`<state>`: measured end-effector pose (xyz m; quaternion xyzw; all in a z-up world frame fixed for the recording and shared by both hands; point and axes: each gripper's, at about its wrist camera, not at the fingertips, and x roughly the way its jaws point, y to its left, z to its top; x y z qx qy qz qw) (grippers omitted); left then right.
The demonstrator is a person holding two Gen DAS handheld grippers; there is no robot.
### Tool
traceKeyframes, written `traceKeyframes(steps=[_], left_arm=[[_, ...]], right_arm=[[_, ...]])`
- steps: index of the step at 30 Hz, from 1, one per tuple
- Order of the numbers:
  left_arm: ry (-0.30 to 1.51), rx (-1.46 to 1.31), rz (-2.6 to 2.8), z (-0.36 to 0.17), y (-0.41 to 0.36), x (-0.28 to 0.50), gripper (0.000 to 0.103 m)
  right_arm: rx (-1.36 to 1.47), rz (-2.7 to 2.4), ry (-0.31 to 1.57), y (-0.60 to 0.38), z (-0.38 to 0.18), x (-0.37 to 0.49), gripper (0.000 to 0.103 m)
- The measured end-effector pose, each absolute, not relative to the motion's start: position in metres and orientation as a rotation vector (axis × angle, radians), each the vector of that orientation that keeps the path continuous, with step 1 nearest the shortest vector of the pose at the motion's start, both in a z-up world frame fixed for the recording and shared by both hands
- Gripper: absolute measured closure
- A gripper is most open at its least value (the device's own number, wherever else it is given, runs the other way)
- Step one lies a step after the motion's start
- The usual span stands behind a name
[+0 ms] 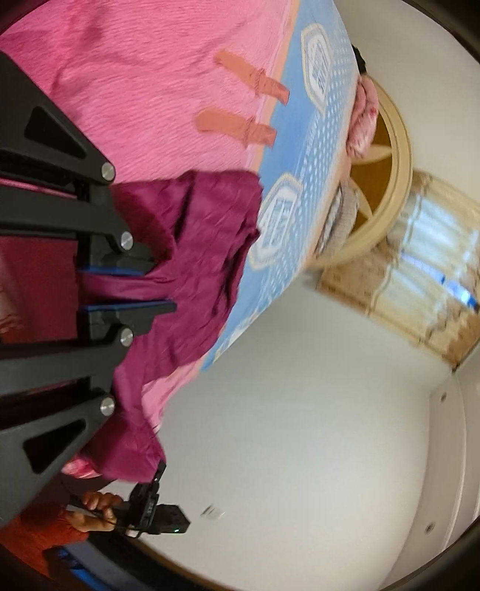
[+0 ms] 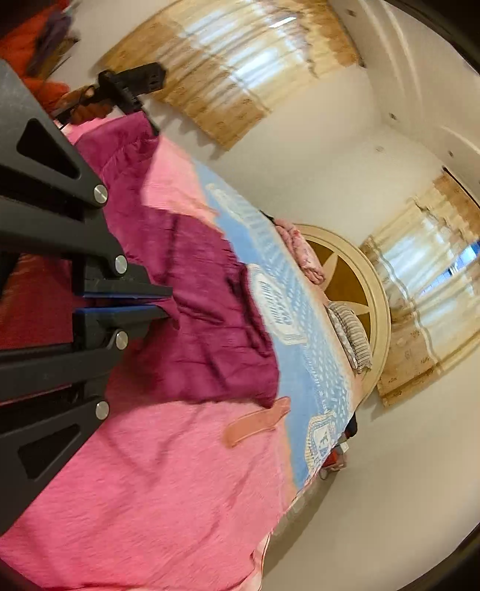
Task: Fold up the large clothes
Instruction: 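Grasp the jacket edge with both grippers and lift it toward the collar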
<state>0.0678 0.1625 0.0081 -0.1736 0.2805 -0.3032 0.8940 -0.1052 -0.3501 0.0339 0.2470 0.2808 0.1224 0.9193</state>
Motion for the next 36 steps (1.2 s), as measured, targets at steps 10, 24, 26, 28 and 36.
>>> traceKeyframes(steps=[10, 24, 26, 28, 36], left_arm=[[0.751, -0.336, -0.478, -0.018, 0.138, 0.193, 0.092], [0.915, -0.325, -0.401, -0.066, 0.130, 0.267, 0.092], [0.907, -0.298, -0.413, -0.063, 0.129, 0.268, 0.089], [0.903, -0.276, -0.441, -0.058, 0.131, 0.268, 0.086], [0.682, -0.248, -0.418, -0.023, 0.180, 0.244, 0.017]], right_arm=[[0.596, 0.165, 0.665, -0.370, 0.011, 0.051, 0.101], [0.663, 0.108, 0.782, -0.386, -0.060, 0.148, 0.098], [0.691, 0.110, 0.806, -0.388, -0.063, 0.157, 0.098], [0.721, 0.134, 0.780, -0.393, -0.059, 0.159, 0.085], [0.686, 0.117, 0.505, -0.427, 0.006, 0.118, 0.023]])
